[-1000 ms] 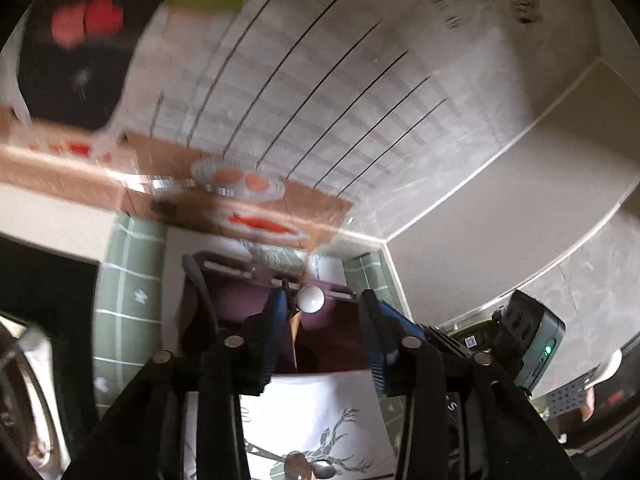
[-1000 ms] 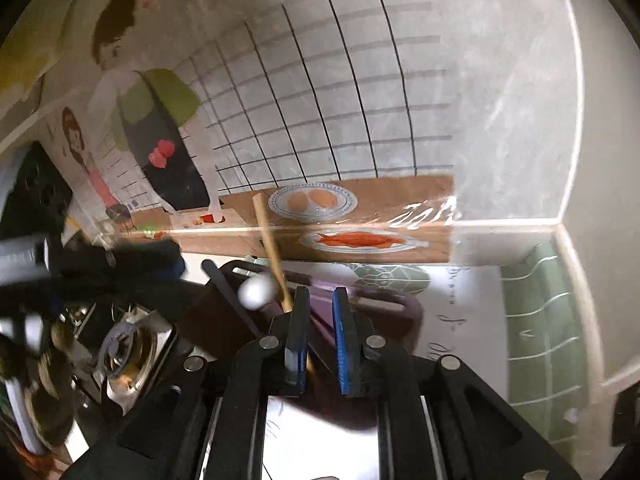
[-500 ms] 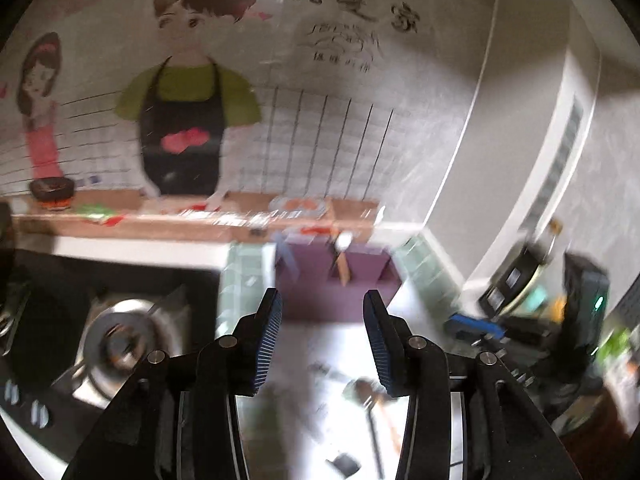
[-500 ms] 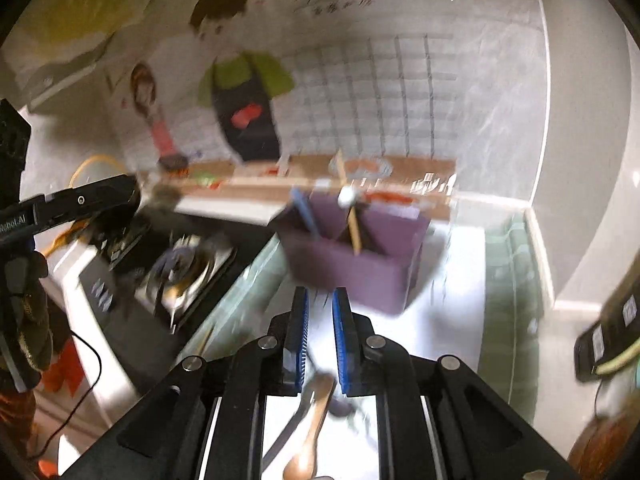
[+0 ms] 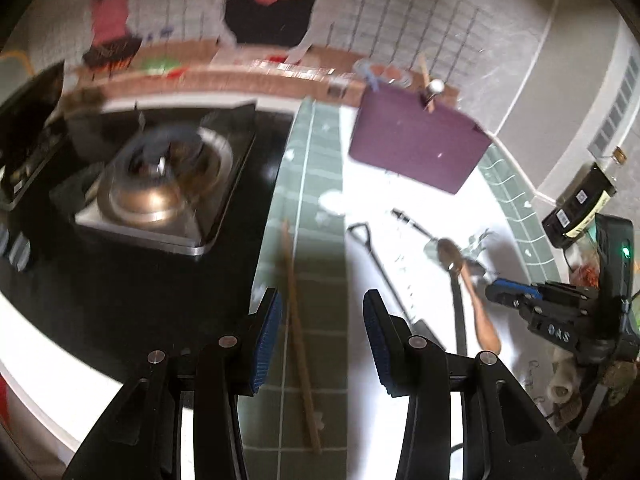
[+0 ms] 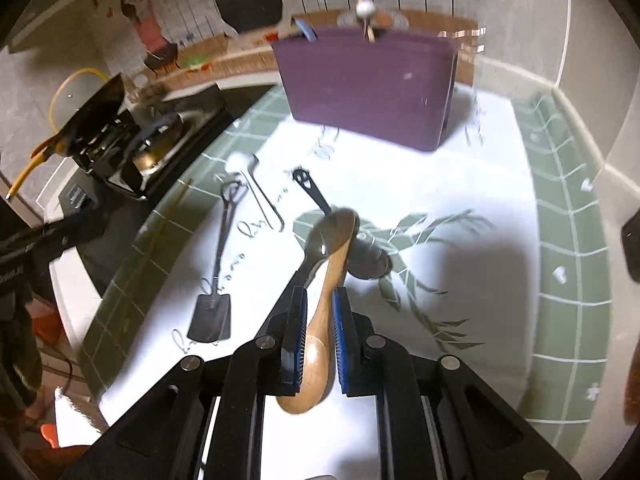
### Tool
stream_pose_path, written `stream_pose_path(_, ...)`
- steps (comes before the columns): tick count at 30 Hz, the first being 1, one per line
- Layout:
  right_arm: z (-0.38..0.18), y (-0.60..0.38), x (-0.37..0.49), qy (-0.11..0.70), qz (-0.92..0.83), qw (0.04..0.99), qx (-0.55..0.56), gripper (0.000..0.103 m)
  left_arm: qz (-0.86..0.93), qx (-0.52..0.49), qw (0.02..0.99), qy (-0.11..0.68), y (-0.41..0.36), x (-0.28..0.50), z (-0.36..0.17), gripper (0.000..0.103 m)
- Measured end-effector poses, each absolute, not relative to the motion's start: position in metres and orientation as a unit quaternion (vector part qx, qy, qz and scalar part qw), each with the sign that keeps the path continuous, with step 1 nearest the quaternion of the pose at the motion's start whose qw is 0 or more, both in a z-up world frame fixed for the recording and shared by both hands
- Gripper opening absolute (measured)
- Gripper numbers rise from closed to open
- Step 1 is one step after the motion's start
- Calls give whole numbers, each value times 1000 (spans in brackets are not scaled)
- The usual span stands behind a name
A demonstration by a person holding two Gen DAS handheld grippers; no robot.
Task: Organize utensils
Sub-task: 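Grasp the wooden spoon handle with the right tool and lift it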
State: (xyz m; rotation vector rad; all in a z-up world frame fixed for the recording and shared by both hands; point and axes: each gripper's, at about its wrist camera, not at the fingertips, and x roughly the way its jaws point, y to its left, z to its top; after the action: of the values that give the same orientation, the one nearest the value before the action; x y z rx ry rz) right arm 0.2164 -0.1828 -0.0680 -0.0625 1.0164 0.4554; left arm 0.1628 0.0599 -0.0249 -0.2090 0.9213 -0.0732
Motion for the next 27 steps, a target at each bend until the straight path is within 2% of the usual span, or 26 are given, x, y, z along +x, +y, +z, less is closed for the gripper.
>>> stream_pose_path(11, -91, -162, 240, 496, 194, 845, -56, 14, -44, -119, 874, 470, 66, 165, -42, 44)
stream_pose_path(14, -91, -157, 239, 490, 193, 847, -77, 10, -44, -117, 873, 471, 65, 172, -42, 44)
stream_pose_path(27, -61, -218, 216, 460, 164, 873, -5, 9, -65, -142, 855, 494, 17, 235, -52, 44)
